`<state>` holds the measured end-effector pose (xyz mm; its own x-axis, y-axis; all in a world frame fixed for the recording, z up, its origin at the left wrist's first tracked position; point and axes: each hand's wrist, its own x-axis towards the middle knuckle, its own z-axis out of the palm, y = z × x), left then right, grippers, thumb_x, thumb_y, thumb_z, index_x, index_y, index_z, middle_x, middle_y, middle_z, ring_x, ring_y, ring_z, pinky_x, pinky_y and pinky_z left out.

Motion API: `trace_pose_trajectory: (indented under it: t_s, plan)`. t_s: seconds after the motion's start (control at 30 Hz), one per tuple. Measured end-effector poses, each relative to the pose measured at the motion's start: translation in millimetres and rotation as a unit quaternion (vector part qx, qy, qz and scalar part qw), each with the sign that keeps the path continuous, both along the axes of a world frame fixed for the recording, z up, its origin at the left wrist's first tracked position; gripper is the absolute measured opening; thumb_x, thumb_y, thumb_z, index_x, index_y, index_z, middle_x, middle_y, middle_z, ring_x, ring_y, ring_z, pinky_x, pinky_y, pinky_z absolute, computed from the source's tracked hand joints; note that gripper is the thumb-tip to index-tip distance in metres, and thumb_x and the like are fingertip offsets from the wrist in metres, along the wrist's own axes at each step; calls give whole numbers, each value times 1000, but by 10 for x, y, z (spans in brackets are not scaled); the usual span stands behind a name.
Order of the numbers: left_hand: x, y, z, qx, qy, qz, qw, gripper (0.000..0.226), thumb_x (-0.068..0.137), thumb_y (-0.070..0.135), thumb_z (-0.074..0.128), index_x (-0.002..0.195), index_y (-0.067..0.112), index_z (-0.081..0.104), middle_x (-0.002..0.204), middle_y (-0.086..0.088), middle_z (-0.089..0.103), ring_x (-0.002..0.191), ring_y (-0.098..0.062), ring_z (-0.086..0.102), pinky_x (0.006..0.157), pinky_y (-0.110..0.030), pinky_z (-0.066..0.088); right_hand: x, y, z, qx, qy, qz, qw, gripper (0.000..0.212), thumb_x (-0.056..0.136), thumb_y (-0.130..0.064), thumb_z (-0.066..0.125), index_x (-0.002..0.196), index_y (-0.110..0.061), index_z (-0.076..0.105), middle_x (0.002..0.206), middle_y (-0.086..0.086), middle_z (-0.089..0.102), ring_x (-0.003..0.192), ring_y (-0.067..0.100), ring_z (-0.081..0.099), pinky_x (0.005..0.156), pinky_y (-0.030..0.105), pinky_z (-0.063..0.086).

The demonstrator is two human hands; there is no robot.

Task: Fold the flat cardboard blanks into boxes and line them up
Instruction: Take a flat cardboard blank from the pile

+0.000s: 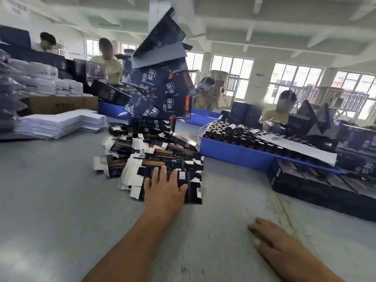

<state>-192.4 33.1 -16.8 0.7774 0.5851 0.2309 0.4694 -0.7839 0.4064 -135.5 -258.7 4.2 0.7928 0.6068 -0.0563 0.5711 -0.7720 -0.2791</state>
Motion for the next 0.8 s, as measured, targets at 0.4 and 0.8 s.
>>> trace_pose_trajectory:
  t_s: [0.4, 0.8]
  plan:
    - [-140, -906, 65, 115, 136, -174, 968, 78, 86, 84, 20, 143, 36, 44, 151, -8, 41, 139, -30, 27, 109, -52, 21, -248, -50, -74, 136, -13, -53, 989, 43, 105, -32, 46, 148, -33, 41, 158, -6, 38, 140, 8, 37, 115, 22, 26]
    - [-116, -1202, -79, 107, 88, -291, 947, 124, 51, 108, 6, 155, 40, 14, 163, 1, 24, 152, -18, 9, 122, -40, 5, -196, -128, -75, 220, -23, -87, 971, 44, 104, -21, 47, 148, -29, 44, 146, -5, 50, 129, 9, 45, 108, 20, 34]
